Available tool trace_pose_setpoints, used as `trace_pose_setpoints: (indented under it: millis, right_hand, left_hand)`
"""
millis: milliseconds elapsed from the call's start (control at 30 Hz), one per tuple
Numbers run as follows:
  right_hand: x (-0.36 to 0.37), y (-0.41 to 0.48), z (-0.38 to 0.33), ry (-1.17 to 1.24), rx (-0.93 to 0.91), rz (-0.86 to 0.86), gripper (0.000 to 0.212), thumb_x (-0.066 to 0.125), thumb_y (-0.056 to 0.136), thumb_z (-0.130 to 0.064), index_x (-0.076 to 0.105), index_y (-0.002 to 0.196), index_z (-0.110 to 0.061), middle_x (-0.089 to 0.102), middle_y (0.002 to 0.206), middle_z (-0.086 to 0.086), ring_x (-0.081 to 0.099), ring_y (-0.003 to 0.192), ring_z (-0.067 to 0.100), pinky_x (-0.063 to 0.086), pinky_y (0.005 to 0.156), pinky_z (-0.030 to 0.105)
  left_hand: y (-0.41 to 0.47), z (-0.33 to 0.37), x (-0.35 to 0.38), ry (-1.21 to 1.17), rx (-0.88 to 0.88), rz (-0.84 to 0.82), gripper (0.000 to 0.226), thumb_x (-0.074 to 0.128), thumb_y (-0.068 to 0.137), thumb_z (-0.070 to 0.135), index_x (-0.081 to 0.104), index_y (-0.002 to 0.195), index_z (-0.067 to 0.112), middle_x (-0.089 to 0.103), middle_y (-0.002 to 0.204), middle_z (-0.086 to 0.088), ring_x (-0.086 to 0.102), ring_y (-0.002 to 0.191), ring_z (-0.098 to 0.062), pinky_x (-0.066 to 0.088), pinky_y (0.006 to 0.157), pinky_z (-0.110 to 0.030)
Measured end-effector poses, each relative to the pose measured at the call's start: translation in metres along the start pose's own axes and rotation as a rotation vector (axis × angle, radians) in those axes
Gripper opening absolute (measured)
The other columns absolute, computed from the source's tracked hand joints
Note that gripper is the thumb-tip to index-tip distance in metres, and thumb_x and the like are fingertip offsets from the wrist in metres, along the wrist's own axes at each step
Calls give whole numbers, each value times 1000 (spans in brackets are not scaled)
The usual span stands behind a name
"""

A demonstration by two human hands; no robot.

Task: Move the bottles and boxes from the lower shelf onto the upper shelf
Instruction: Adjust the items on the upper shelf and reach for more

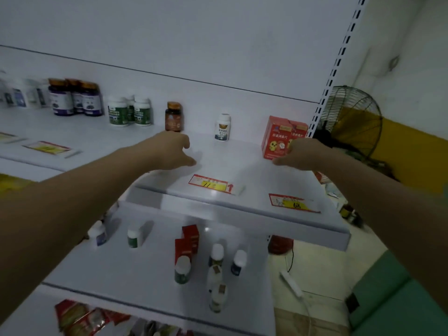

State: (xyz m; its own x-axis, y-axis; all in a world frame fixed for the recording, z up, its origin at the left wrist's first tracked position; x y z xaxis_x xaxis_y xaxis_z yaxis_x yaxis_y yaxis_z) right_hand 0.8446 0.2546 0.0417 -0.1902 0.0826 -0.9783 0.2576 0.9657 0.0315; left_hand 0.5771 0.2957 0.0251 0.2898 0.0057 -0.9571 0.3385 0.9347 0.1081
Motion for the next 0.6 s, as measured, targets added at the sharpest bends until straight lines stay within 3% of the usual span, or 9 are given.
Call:
trace_pose_setpoints:
  millis: [133, 300, 467, 600]
  right_hand:
    - [1, -59, -32, -91, 27, 87, 49, 56, 88, -49, 62, 99, -1, 52, 75, 5, 51, 78, 22, 40, 63, 27]
    - [19, -140, -77, -122, 41, 184, 54, 58, 89, -44, 63, 114, 3, 65, 115, 21, 61, 104, 34, 51, 87, 39]
    - [45, -212, -108, -54, 9, 280, 42, 57, 90, -34, 58, 124, -8, 60, 125, 10, 55, 113, 24, 45, 91, 32]
    - [87, -238, -106, -41, 55, 183, 42, 61, 89, -31, 57, 125, -10, 59, 127, 8, 56, 113, 23, 44, 87, 28]
  left_hand:
    - [-49, -16, -9, -3, 98, 6, 57, 59, 88, 42, 45, 136, 13, 49, 139, -10, 49, 121, -27, 40, 96, -32]
    - [-114, -40, -6, 13, 214, 22, 56, 59, 88, 41, 46, 135, 14, 50, 134, -12, 49, 118, -27, 40, 94, -33]
    - [-168, -50, 15, -79, 331, 34, 49, 61, 87, 36, 50, 130, 16, 49, 128, -10, 49, 115, -27, 40, 95, -35]
    - [-191, -54, 55, -179, 367, -25, 44, 59, 89, 31, 50, 129, 16, 50, 130, -9, 50, 115, -26, 39, 96, -32]
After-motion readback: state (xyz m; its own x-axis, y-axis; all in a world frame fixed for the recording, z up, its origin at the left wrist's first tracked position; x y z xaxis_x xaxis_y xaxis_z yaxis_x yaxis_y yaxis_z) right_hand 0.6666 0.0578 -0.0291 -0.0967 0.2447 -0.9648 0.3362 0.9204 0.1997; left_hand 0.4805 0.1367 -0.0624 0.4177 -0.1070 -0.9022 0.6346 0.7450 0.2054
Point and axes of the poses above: each hand's wrist, its own y-axis towards the middle knuckle, its own x-axis out of the palm, z = x × y, the point moved 3 cm from there along y, towards the middle knuckle
